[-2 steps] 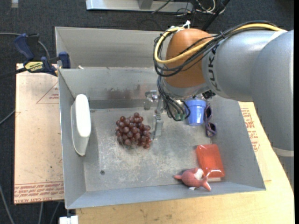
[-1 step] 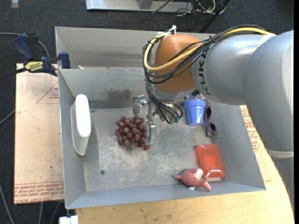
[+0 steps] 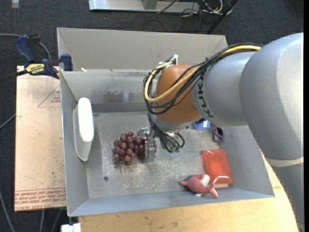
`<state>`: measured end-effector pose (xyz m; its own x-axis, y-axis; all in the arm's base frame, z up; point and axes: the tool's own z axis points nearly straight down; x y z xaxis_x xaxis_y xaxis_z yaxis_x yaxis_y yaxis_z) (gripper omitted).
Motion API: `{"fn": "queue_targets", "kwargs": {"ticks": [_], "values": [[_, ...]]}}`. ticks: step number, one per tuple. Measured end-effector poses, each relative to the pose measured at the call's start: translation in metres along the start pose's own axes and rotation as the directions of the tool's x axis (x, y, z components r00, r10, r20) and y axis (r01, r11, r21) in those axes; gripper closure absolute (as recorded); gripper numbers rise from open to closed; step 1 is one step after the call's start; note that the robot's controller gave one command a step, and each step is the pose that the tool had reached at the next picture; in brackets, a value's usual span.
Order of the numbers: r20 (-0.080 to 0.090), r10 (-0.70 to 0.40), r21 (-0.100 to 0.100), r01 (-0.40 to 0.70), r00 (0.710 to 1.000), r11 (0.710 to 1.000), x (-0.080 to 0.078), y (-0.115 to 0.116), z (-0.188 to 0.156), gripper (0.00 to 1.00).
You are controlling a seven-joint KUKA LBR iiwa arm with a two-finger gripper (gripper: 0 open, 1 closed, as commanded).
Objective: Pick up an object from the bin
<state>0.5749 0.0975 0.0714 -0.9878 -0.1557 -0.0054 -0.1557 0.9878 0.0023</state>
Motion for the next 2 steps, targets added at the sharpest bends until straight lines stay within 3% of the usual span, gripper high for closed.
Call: {"fn": "queue_targets", "kwargs": {"ticks": [1, 2], "values": [[0.000, 0.000, 0.000, 0.000, 1.000, 1.000, 0.000, 0.000, 0.000, 1.00], [0.009, -0.030, 0.000, 0.030, 0.999, 1.000, -0.017, -0.009, -0.191, 1.00]]}}
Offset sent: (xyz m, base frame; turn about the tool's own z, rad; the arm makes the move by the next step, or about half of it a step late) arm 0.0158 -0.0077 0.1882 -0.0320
